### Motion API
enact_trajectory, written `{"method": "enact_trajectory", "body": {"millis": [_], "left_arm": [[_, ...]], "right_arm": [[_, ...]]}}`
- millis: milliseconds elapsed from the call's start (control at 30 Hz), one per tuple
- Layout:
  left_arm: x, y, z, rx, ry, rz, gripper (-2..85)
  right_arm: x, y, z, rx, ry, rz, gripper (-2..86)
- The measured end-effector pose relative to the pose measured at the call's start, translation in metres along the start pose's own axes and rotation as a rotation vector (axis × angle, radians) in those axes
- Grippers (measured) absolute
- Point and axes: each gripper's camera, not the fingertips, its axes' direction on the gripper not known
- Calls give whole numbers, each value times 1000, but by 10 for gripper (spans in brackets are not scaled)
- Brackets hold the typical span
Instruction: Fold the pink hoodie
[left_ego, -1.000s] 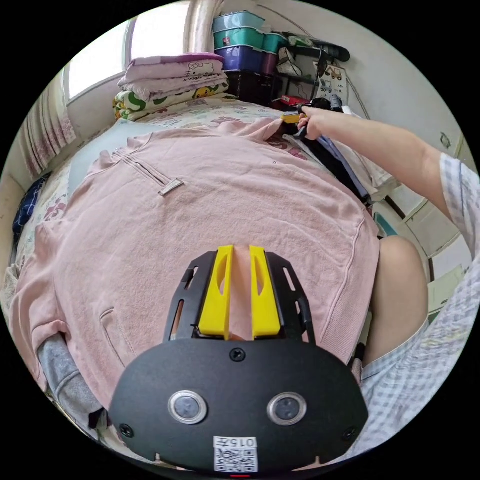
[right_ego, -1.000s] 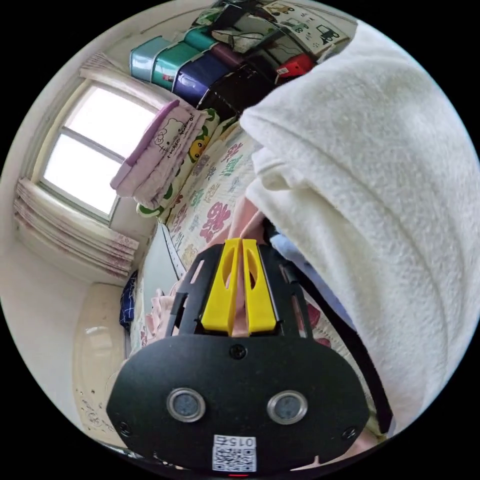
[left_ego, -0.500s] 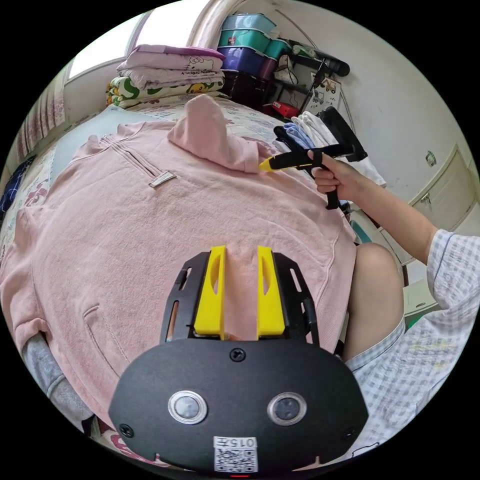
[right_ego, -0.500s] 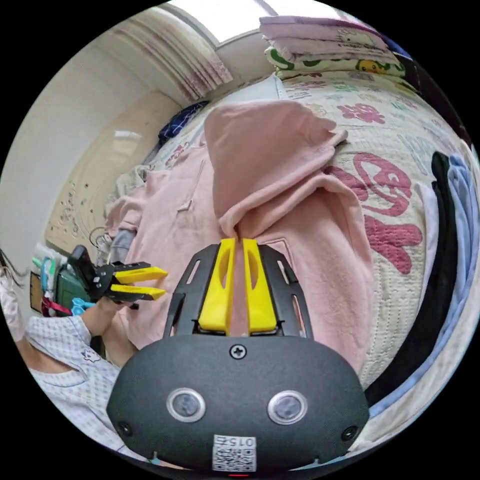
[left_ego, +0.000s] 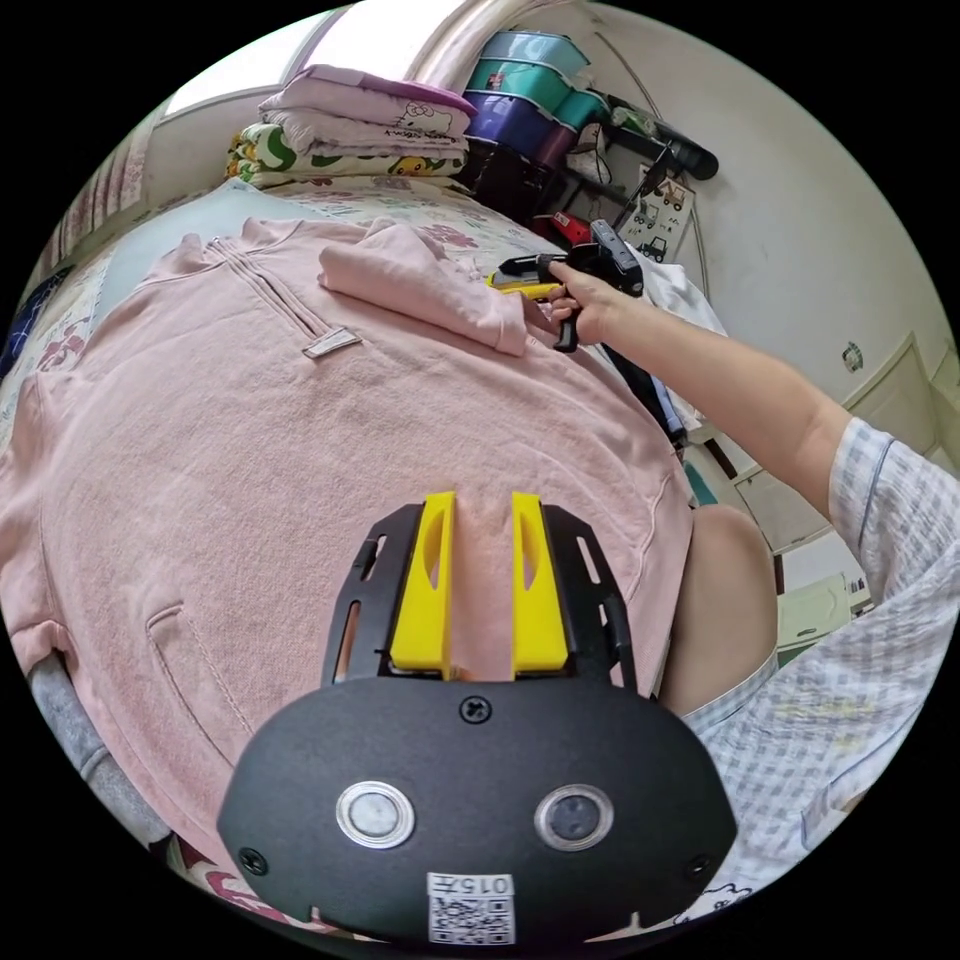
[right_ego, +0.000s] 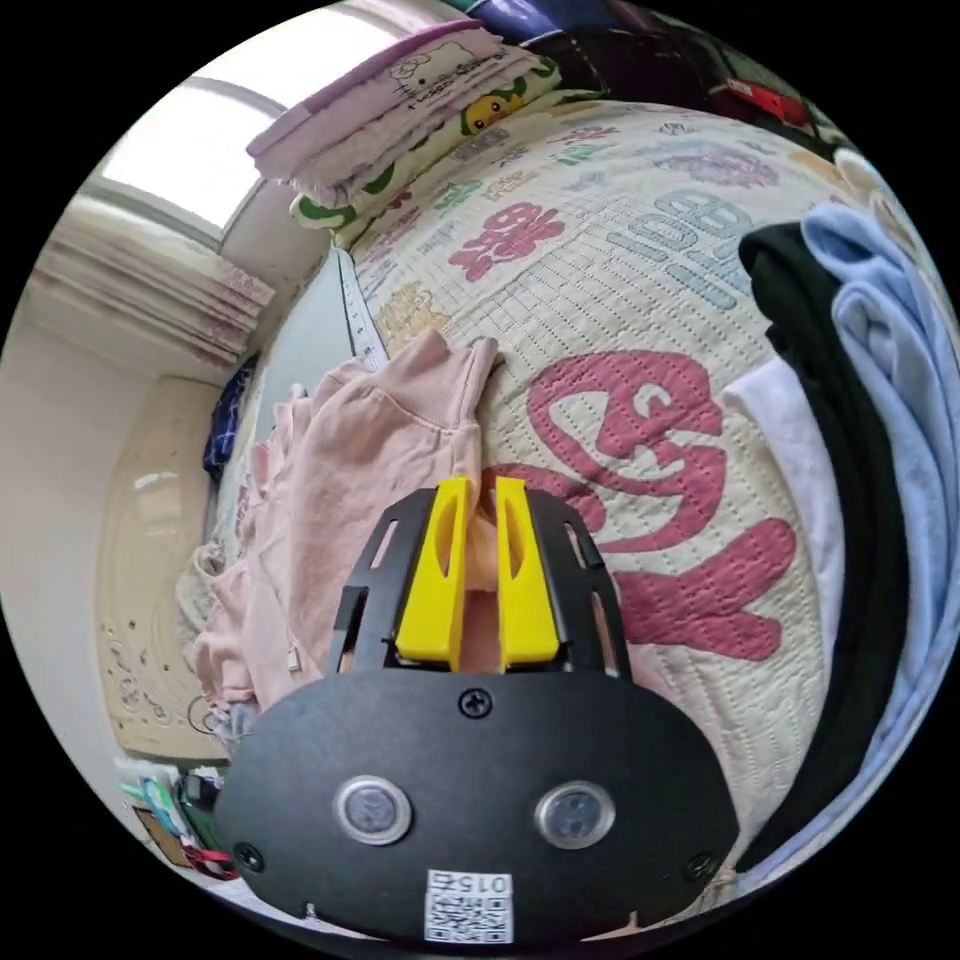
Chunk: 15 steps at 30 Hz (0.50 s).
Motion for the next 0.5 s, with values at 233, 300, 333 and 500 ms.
{"method": "enact_trajectory", "body": {"millis": [233,300,333,500], "left_arm": [[-71,8,-47,127,216,-136,88],[-99,19,-73,215,250,-220,102],[-122,29,-93,288,290,-287,114],[-226,98,-146,631,737,-519,159]], "right_arm": [[-78,60,-67,141,-197,-319,-2],[-114,101,-88,101,-349,-484,-3],[-137,135,-97,42,-439,-602,-4],[-190,294,-78,-269,-468,-981,-2]]}}
